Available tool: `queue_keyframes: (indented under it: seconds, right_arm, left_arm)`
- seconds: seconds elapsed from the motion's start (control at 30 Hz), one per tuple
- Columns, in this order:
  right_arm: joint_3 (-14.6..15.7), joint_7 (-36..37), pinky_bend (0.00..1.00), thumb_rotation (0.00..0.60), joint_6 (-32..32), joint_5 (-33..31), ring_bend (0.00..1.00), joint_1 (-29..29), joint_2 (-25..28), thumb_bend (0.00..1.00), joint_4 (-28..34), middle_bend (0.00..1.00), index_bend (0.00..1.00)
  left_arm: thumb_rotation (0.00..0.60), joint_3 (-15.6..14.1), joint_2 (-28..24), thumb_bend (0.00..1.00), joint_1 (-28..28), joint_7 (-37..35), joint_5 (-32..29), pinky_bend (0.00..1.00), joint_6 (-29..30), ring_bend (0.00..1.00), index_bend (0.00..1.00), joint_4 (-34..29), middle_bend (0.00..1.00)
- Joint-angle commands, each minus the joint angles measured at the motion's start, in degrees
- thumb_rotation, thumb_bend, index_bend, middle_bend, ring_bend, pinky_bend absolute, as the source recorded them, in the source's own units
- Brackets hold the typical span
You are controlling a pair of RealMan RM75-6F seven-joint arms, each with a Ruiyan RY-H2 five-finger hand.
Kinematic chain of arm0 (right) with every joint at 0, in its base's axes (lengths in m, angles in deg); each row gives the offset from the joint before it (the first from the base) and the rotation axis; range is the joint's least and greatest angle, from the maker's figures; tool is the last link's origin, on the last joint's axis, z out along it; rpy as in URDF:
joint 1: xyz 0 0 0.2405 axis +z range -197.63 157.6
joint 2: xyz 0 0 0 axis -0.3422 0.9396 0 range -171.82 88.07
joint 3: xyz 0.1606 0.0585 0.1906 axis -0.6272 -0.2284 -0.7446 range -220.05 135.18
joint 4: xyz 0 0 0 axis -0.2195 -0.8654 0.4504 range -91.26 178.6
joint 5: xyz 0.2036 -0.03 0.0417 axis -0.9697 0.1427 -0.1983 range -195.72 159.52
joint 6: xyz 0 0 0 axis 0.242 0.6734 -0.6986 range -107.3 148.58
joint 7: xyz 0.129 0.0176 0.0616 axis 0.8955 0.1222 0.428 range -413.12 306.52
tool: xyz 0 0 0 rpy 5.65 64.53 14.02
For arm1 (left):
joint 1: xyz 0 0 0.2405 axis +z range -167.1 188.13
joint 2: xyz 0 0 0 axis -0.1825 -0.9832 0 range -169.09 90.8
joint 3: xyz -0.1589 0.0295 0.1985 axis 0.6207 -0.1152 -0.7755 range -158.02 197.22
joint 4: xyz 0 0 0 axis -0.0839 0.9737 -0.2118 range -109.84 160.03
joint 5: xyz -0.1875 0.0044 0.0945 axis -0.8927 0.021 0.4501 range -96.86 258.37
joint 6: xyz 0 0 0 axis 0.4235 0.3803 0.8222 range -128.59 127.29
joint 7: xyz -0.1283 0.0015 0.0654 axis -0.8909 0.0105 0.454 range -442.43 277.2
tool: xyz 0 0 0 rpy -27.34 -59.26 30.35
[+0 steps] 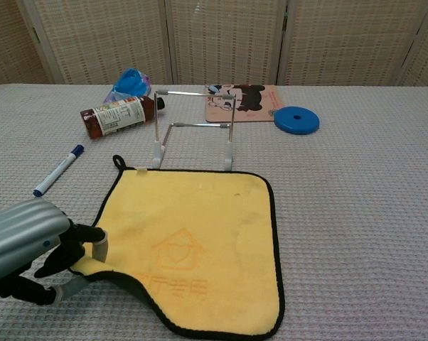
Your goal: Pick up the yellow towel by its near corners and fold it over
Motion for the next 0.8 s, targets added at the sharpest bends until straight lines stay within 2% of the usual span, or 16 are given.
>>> queue_keyframes:
  seconds: [0.03,0.17,0.4,0.5,0.57,0.63,0.67,0.8]
  right_arm:
    - [0.1,-0.1,0.30,0.600,-0.1,0.2,0.27,0.1,0.0,0.40,-0.1,0.36,0.32]
    - [0.8,-1.7,0.30,0.600,0.0,2.3,0.27,0.4,-0.3,0.40,0.1,0.36,0.32]
    - [3.0,-6.3,0.30,0.600,-2.5,10.1,0.28,3.7,-2.0,0.40,2.5,0.38,0.32]
    - [3.5,-8.9,0.34,0.600,-5.5,13.2,0.36,6.4,-3.3,0.40,4.0,0.45,0.32]
    - [3.6,-10.6,0.48,0.600,-7.5,14.6,0.46,8.0,-4.3,0.39,4.9,0.55,0.32]
    - [3.9,-12.2,0.73,0.600,-10.3,15.9,0.62,9.9,-5.7,0.38,5.9,0.69,0.32]
    - [4.1,-12.6,0.81,0.600,-11.8,16.3,0.68,10.8,-6.3,0.37,6.3,0.74,0.33]
    - [4.7,-14.8,0.97,0.600,-18.0,17.4,0.81,14.4,-9.6,0.35,6.7,0.83,0.33]
  left_arm:
    - [0.600,0.1,0.3,0.45,-0.1,-0.2,0.0,0.89,0.3,0.76,0.56,0.2,0.93]
    - [0.600,0.0,0.6,0.45,-0.2,-0.5,0.0,0.90,0.6,0.76,0.60,0.5,0.94]
    - [0.600,-0.4,0.6,0.45,-0.2,-0.4,0.0,0.90,0.9,0.77,0.61,0.3,0.94]
    - [0.600,-0.5,0.6,0.45,-0.1,-0.3,0.0,0.90,1.1,0.77,0.60,0.1,0.94]
    - [0.600,-0.5,0.6,0.45,-0.1,-0.2,0.0,0.90,1.1,0.77,0.60,0.0,0.94]
    - [0.600,-0.6,0.6,0.45,-0.1,-0.2,-0.1,0.90,1.1,0.77,0.60,-0.1,0.94]
    - [0.600,-0.6,0.6,0.45,-0.1,-0.2,-0.1,0.90,1.2,0.77,0.60,-0.1,0.94]
    - [0.600,-0.7,0.6,0.45,0.0,-0.2,-0.2,0.90,1.3,0.77,0.60,-0.2,0.94]
